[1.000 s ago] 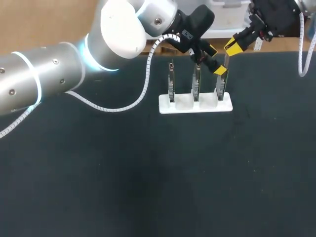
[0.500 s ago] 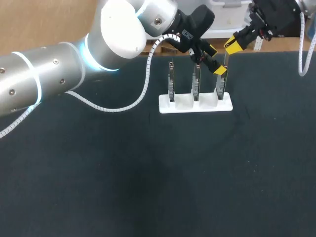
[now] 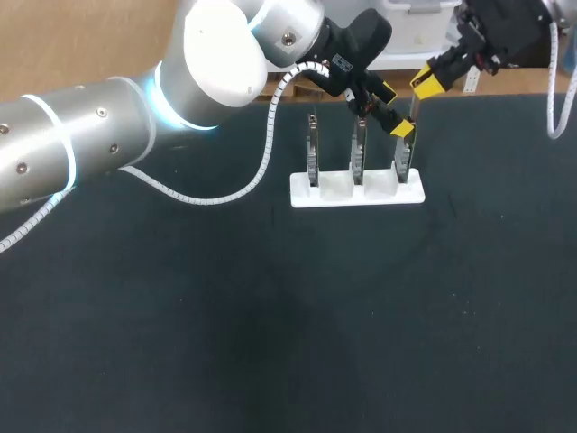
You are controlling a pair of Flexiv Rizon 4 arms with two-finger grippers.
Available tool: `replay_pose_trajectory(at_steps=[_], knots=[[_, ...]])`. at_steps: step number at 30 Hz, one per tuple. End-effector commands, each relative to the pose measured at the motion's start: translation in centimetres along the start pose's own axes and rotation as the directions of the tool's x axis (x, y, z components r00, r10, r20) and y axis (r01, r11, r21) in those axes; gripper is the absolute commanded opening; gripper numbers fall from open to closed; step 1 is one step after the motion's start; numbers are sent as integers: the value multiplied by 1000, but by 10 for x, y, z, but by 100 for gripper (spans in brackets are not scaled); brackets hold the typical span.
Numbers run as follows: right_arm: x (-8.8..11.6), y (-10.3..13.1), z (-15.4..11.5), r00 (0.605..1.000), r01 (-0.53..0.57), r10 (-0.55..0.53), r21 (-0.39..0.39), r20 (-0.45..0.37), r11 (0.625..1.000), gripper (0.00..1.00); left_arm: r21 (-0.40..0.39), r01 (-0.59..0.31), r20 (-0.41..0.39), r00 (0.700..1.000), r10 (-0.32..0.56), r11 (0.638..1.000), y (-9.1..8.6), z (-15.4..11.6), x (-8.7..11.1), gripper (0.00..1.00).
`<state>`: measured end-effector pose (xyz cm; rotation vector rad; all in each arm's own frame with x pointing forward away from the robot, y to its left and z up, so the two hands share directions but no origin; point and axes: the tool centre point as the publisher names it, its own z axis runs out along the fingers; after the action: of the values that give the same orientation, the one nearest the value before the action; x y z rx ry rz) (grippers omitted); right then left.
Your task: Pick up the optical module with the left hand, and insert it into the network port with the right hand.
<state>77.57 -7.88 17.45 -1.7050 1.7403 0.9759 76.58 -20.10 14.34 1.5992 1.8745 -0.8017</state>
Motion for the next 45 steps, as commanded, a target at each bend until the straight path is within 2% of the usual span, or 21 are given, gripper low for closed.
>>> replay_pose_trajectory(at_steps=[1,23,35,45], knots=[[-2,7,-1,1000,6,-6,20,5,1000,0,3,-1,0,1000,1,1000,1,0,0,100],[-5,17,-6,999,21,-23,57,28,998,0,3,-1,0,1000,1,1000,1,0,0,100],[-5,21,-4,999,39,-40,63,6,997,0,3,-1,0,1000,1,1000,1,0,0,100],[-4,17,-4,999,43,-43,61,0,997,0,3,-1,0,1000,1,1000,1,0,0,100]])
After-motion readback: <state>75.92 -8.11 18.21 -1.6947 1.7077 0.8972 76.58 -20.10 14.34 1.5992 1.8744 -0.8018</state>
